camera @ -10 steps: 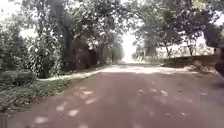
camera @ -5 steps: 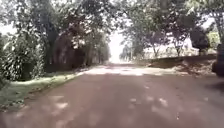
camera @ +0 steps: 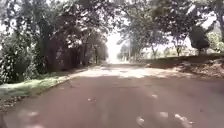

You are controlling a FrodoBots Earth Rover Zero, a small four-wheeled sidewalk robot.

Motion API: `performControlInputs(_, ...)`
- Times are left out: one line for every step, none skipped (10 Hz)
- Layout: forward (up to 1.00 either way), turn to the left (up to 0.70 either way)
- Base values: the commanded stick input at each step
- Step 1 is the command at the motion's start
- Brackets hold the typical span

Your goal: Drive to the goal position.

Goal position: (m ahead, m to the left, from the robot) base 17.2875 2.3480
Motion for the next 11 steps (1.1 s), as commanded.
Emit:
performControlInputs(1.0,0.0)
performControlInputs(1.0,0.0)
performControlInputs(1.0,0.0)
performControlInputs(1.0,0.0)
performControlInputs(1.0,0.0)
performControlInputs(1.0,0.0)
performControlInputs(1.0,0.0)
performControlInputs(1.0,0.0)
performControlInputs(1.0,0.0)
performControlInputs(1.0,0.0)
performControlInputs(1.0,0.0)
